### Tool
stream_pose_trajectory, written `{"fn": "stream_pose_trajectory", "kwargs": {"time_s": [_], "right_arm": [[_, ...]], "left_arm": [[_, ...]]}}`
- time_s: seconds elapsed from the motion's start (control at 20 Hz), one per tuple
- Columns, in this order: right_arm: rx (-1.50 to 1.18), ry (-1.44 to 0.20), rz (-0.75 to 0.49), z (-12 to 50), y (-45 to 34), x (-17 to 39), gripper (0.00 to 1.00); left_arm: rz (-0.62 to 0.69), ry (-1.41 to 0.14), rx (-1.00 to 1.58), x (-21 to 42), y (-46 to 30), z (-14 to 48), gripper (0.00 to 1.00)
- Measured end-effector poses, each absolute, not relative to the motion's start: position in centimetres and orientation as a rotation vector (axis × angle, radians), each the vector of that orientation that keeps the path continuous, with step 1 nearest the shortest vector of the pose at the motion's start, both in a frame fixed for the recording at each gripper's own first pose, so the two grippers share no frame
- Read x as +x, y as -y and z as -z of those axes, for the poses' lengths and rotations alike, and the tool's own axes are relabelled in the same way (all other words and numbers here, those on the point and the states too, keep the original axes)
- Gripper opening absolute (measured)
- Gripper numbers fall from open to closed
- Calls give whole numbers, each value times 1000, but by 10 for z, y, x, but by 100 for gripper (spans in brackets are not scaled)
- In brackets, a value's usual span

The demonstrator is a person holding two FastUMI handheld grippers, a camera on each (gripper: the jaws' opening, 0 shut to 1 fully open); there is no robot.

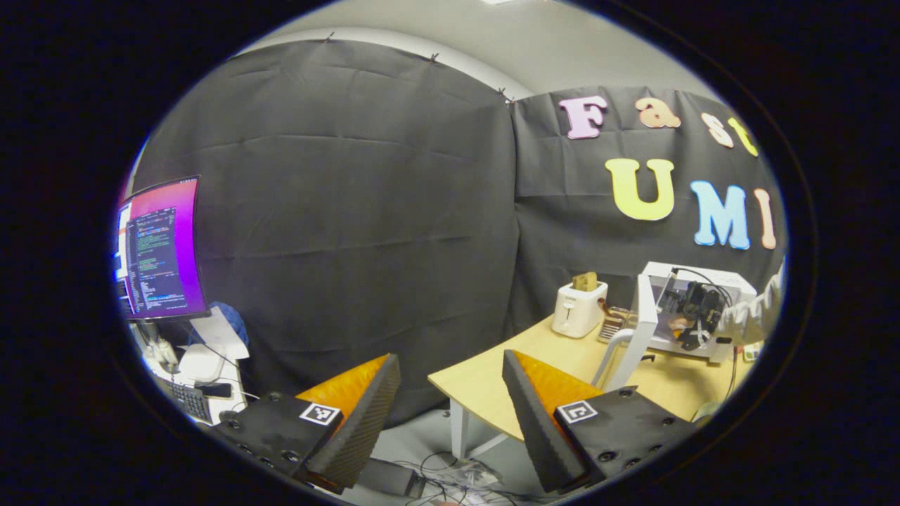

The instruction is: Open the microwave oven with the left hand, put the food in, and close the microwave oven.

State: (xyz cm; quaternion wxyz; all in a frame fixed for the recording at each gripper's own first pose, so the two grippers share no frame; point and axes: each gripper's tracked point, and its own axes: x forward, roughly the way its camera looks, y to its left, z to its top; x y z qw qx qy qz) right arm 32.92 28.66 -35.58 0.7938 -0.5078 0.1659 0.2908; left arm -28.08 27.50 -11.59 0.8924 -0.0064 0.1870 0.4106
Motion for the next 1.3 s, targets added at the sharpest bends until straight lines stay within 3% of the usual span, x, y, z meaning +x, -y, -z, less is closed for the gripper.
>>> {"fn": "stream_pose_trajectory", "kwargs": {"time_s": [0.1, 0.25, 0.35, 0.85, 1.1, 1.2, 1.3], "right_arm": [[-1083, -379, -622, 363, -287, 332, 63], [-1094, -341, -585, 353, -285, 333, 76], [-1108, -321, -620, 344, -283, 320, 96], [-958, -11, -607, 189, -282, 236, 96], [-813, -26, -570, 137, -249, 190, 97], [-741, -53, -547, 127, -232, 166, 97], [-661, -75, -508, 115, -212, 146, 97]], "left_arm": [[-844, -400, -16, -278, -270, 118, 95], [-830, -385, 5, -273, -267, 111, 96], [-800, -367, 10, -262, -264, 107, 96], [-545, -261, -16, -167, -259, 107, 98], [-451, -173, -14, -125, -273, 117, 95], [-442, -180, -4, -111, -285, 131, 98], [-436, -200, 7, -97, -295, 151, 94]]}}
